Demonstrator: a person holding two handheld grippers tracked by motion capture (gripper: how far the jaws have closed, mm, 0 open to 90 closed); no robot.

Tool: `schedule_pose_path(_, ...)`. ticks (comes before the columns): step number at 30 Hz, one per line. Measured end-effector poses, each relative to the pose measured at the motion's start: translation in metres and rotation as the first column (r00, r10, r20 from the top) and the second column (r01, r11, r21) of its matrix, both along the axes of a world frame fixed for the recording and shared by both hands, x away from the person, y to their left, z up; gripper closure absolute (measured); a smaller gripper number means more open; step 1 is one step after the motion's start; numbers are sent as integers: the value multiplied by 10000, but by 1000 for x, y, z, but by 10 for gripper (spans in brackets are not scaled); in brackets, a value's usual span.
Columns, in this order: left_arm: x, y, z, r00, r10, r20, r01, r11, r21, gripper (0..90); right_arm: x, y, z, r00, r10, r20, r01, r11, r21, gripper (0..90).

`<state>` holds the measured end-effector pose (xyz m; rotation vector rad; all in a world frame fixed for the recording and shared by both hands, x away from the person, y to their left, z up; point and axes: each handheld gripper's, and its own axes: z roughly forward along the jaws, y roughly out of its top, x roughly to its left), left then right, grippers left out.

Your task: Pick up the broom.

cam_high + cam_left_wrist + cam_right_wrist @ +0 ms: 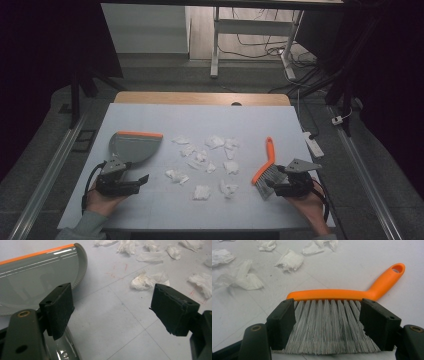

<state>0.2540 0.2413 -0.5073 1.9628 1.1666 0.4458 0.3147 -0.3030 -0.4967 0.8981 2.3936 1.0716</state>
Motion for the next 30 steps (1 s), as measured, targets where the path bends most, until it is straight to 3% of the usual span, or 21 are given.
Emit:
schedule_pose_path(15, 1, 0, -1, 10000, 71, 9, -72, 9999, 129, 184, -2, 1, 1, 9999, -121, 68, 122, 9997, -233, 292)
schedule_pose_path(20, 3, 0, -2, 9999, 128, -14, -127, 9998, 118, 181, -2, 3, 2, 9999, -9, -139, 6, 9998, -219, 299)
schedule_pose_path(24, 4, 1, -3, 9999, 171, -10, -171, 9997, 148, 182, -4, 8, 8, 9996, 12, -283, -9, 9999, 105, 304)
schedule_pose_path(30, 3, 1, -2, 9999, 106, 74, -108, 9998, 147, 179, -4, 17, 20, 9994, -338, -47, 336, 9991, -239, 315)
